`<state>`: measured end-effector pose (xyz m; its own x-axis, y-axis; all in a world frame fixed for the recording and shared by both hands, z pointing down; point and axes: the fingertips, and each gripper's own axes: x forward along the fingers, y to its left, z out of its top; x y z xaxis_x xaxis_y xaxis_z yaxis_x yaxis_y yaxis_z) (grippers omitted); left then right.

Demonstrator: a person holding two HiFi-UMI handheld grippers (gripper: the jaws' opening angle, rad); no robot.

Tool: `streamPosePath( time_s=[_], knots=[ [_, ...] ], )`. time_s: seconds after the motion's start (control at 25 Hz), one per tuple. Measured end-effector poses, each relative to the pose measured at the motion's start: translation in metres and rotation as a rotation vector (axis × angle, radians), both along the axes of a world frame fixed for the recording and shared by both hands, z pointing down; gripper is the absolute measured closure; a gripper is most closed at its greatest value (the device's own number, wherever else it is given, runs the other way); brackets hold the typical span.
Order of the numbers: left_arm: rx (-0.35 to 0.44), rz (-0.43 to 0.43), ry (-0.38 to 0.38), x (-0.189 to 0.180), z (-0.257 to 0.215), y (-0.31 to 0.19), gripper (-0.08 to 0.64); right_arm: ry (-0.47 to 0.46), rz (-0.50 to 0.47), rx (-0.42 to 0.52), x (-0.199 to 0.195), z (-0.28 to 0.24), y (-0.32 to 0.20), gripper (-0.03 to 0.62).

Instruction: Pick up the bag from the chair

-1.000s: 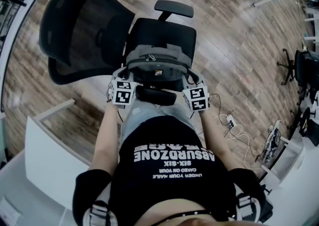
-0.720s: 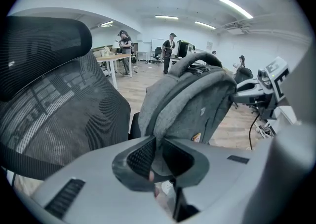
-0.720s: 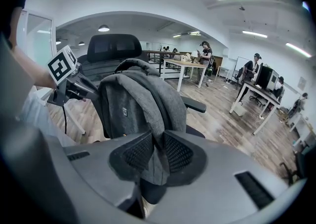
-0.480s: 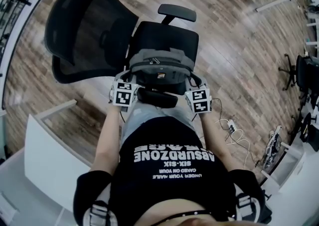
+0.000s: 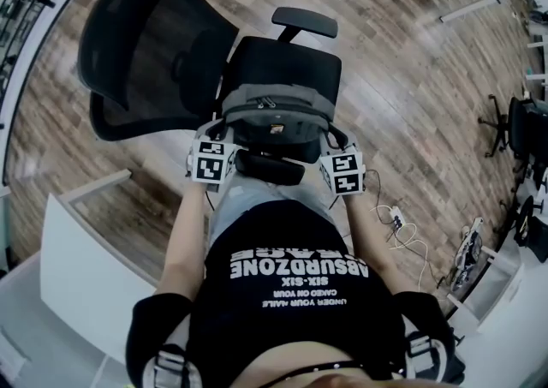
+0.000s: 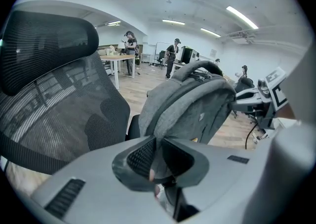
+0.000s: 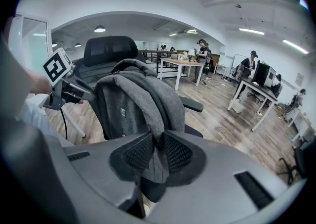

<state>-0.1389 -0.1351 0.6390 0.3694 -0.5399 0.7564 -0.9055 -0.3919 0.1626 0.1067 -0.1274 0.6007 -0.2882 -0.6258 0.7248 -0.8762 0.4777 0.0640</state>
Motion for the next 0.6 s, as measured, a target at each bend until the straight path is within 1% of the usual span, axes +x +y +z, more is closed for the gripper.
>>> streamPosePath(
  time_s=[0.6],
  knots=[
    [0.034,-0.01,0.005,-0.001,-0.019,0.003,0.506,-0.019,0.005,0.01,0.001,-0.017,0.008,0.525]
  ],
)
